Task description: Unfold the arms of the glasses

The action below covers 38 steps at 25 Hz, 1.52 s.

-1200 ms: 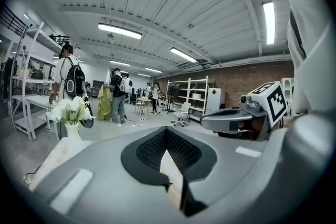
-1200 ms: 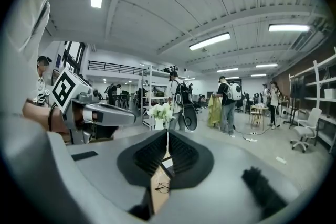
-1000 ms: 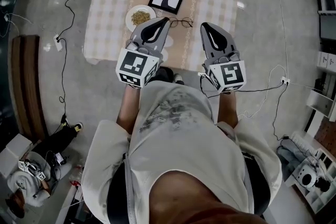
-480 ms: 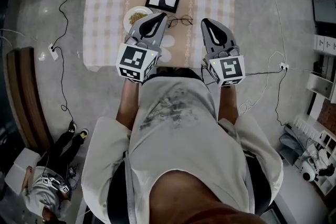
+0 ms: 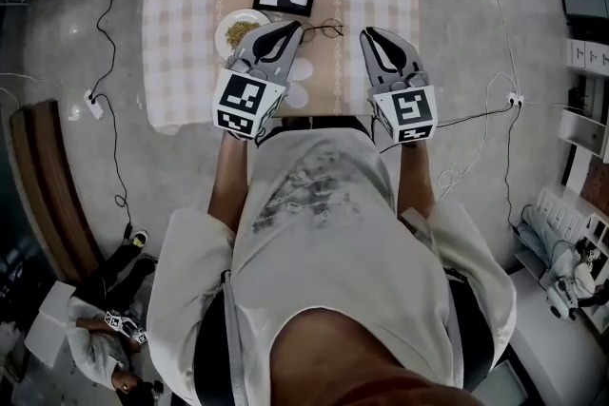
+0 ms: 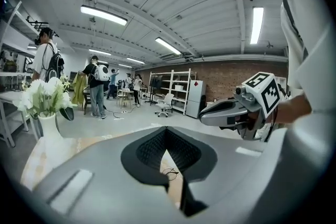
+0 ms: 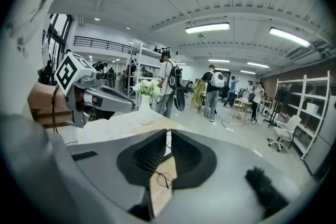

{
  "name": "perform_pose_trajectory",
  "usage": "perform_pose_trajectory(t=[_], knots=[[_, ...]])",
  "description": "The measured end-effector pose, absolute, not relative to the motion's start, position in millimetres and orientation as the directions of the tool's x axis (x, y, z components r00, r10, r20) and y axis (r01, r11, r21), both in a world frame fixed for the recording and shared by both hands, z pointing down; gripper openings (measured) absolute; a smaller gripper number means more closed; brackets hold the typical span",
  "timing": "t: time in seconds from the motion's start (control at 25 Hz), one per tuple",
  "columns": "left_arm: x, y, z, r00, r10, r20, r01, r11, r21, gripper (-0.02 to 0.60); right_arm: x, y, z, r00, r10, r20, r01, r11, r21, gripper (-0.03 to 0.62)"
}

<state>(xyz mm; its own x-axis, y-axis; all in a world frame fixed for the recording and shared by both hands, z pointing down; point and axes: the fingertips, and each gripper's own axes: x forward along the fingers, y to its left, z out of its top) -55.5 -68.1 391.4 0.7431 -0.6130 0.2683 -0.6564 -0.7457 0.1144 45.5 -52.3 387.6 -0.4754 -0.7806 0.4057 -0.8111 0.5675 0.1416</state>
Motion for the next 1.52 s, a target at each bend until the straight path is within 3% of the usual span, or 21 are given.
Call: perform_pose_trajectory(t=[0.48,0.64,1.52], knots=[[-39.1,-85.8,440.8,0.742,-0.565,0.362,-0.642,-0.754,0.139,0.009,56.8,-70.0,429.3,-0.481,-0.733,0.481,-0.798,0.593,0.107,0.018],[-30.8,-92.6,455.4,0.74,-0.546,0.392,-0.637,-0.756,0.149,0.013,61.6,-77.6,441.1,-0.486,-0.715,0.502,-0.79,0.605,0.098,0.066],[4.6,-116.2,518.8,0.722,-0.422,0.548,-0.579,-0.802,0.146,0.052,71.2,-109.7,495.4,-0.521,-0.612,0.596,-0.746,0.665,0.03,0.092]])
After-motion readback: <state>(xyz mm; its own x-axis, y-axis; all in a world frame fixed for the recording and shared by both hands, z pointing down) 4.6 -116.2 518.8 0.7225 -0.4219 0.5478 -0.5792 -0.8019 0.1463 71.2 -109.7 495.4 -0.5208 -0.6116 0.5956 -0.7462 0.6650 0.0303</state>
